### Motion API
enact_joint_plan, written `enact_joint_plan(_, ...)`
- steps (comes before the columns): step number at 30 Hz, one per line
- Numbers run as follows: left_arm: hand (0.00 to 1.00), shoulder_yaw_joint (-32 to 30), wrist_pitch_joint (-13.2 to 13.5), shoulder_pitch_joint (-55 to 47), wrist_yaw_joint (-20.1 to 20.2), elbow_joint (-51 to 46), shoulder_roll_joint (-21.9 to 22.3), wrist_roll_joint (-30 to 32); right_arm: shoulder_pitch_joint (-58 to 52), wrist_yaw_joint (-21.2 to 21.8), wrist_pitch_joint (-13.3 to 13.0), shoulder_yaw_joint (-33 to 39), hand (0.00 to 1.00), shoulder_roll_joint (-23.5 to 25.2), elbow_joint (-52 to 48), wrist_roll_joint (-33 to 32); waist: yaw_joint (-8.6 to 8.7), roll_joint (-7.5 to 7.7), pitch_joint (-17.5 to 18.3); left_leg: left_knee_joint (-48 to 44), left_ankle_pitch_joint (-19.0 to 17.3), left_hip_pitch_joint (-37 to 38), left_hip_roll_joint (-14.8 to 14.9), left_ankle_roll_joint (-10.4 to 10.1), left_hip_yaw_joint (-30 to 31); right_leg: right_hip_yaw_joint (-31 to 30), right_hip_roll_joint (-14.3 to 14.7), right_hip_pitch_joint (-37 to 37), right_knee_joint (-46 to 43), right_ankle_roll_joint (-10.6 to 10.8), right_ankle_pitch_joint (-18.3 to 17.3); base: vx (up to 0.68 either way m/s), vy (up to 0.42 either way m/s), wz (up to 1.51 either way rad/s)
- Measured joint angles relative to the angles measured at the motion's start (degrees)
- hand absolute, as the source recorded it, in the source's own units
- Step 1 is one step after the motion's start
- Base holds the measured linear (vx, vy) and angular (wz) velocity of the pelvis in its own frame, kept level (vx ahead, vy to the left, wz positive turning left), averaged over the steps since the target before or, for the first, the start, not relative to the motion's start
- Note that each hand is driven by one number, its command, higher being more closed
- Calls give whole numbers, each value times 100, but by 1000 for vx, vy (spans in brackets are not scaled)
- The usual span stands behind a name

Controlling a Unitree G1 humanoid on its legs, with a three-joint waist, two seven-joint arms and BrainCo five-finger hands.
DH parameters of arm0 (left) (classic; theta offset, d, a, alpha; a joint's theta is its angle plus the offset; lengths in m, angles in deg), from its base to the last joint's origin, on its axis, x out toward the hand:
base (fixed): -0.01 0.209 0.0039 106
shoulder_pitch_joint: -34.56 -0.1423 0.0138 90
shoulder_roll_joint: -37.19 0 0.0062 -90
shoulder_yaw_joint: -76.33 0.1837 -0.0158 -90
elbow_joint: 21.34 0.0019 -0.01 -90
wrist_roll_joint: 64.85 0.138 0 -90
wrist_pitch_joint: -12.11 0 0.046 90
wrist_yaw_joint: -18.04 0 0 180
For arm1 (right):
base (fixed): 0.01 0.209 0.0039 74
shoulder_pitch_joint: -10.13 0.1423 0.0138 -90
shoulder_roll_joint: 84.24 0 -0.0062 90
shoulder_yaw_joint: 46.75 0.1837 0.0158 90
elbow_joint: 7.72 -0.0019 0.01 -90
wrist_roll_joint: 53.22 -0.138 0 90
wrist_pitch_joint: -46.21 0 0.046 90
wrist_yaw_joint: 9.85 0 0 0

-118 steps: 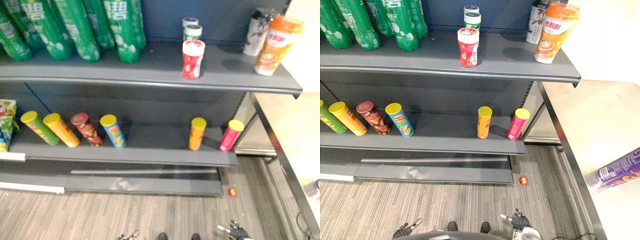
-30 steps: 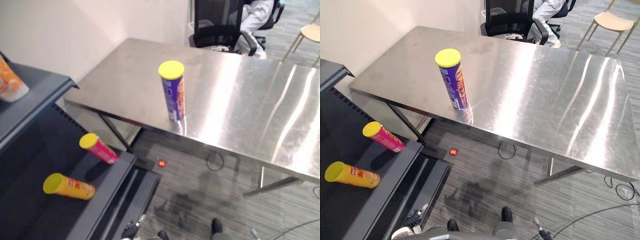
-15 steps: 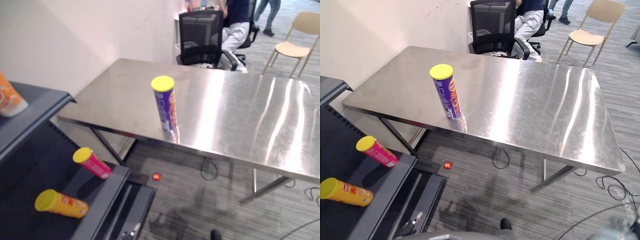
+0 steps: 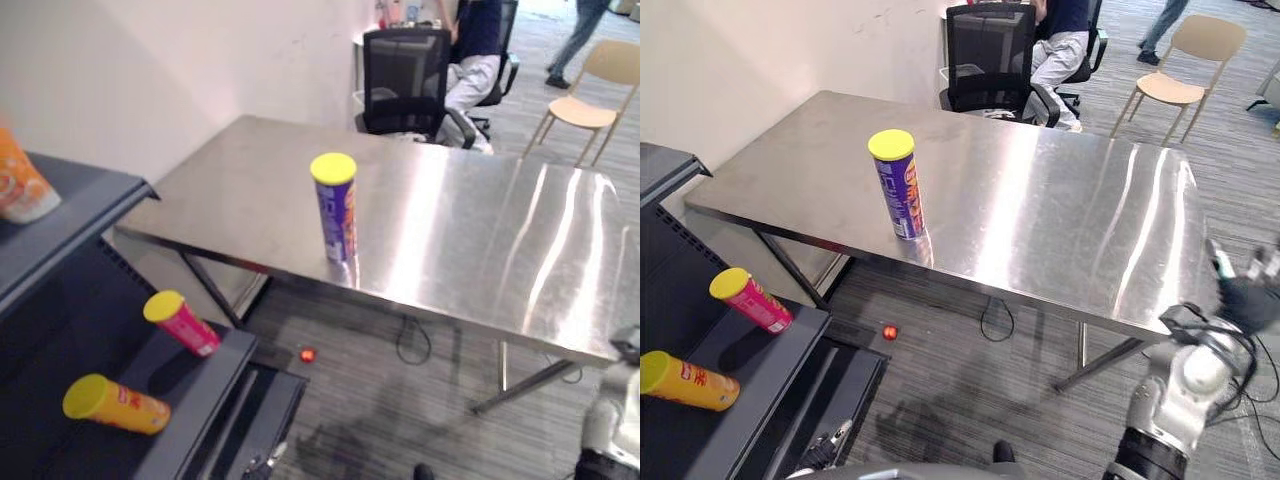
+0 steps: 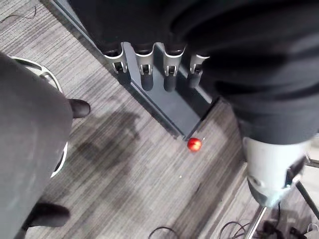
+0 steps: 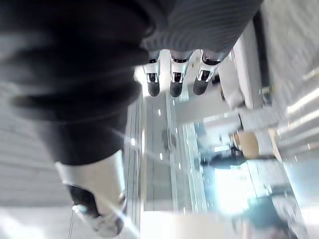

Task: Put the gum and the chips on the shelf.

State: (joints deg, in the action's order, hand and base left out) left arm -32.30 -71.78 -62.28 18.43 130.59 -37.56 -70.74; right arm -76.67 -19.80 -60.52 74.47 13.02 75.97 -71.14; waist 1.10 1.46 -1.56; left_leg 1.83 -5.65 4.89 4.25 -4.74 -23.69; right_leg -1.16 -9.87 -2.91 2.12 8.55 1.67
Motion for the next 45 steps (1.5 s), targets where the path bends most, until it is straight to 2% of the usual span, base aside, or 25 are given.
enact_joint_plan(1, 0, 47, 0, 2, 2, 0, -13, 0, -1, 91, 16, -167, 0, -23, 0, 1, -7, 0, 0, 0, 4, -8, -4, 5, 25, 22, -5, 4, 0, 0, 0, -15, -41, 20)
enact_joint_plan(3, 0, 214, 4, 4, 29, -8, -99, 3, -7, 570, 126, -625, 0, -123, 4, -14, -53, 14, -9, -37, 13, -80, -15, 17, 113, 117, -24, 5, -1, 1, 1, -12, -41, 20)
enact_joint_plan(5, 0, 314, 7, 18, 57, -37, -134, 3, -7, 804, 195, -880, 0, -286, 69, -16, -146, 25, -16, -52, 14, -92, -17, 19, 158, 150, -27, 19, -1, 1, 1, -12, -33, 13)
enact_joint_plan(10, 0, 387, 5, 33, 117, -36, -181, -1, 53, 1178, 281, -1604, 0, -558, 221, -21, -161, 51, -42, -107, 35, -192, -9, 41, 374, 333, -39, 31, -7, 0, 1, -22, -37, 15)
enact_joint_plan(13, 0, 424, 16, 58, 122, -43, -196, -3, 157, 1204, 404, -1887, 0, -627, 272, -23, -222, 67, -69, -108, 70, -254, -11, 47, 416, 390, -48, 10, -7, 0, 0, -28, -33, 9)
enact_joint_plan(21, 0, 418, 72, 121, 111, -117, -196, -19, 736, 1290, 458, -2496, 0, -657, 512, -22, -304, 88, -255, -98, 127, -298, -7, 52, 583, 526, -47, 25, -6, -1, 0, -26, -27, 8)
enact_joint_plan(29, 0, 414, 77, 141, 98, -128, -194, -17, 980, 1202, 617, -2766, 0, -651, 848, -22, -318, 80, -303, -95, 141, -360, 5, 66, 743, 719, -40, 99, 3, -3, 2, 13, -18, 10)
enact_joint_plan(38, 0, 414, 72, 219, 37, -161, -195, -19, 1480, 1165, 659, -3202, 0, -594, 1184, -112, -380, 91, -476, -85, 197, -359, 8, 64, 905, 881, -46, 204, 10, -5, 3, -19, -18, 9)
enact_joint_plan(45, 0, 364, 68, 264, 2, -179, -195, -60, 1853, 1134, 703, -3417, 0, -592, 1445, -110, -443, 110, -562, 115, 372, -354, -4, 57, 1023, 1012, -37, 216, 47, -6, 3, -26, -25, 9)
